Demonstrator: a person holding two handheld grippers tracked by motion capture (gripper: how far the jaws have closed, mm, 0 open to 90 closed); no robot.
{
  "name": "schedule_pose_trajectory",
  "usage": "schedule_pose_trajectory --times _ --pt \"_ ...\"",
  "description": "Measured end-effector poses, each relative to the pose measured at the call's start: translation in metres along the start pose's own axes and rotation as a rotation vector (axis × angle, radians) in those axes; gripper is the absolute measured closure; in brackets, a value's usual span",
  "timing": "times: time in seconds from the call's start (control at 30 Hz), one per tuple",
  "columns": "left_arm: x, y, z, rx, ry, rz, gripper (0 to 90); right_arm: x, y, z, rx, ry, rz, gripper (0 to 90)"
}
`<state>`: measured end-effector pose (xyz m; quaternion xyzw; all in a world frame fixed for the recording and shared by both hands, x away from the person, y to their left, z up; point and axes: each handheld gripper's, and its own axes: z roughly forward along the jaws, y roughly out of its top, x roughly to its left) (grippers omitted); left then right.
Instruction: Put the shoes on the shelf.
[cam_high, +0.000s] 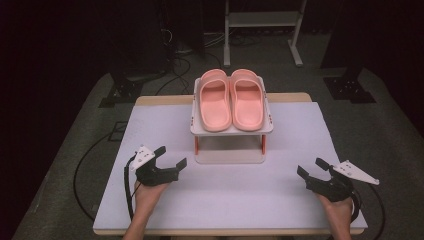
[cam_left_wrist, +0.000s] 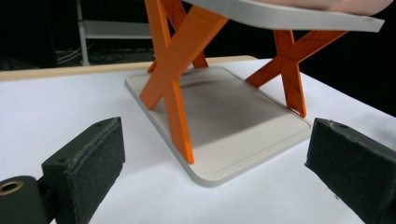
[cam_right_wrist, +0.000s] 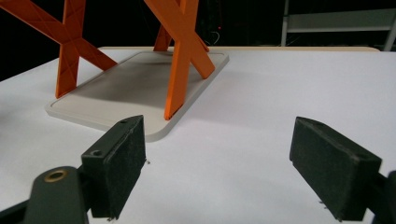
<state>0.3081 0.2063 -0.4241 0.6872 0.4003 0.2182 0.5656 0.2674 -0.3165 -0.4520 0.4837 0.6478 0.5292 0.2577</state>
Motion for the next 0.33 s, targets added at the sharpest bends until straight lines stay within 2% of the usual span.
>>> schedule_pose_trajectory --times 0.33 --pt "-0.004 -0.016 -0.004 0.001 -0.010 -0.023 4.1 0.001 -0.012 -0.009 -0.002 -0.011 -0.008 17.9"
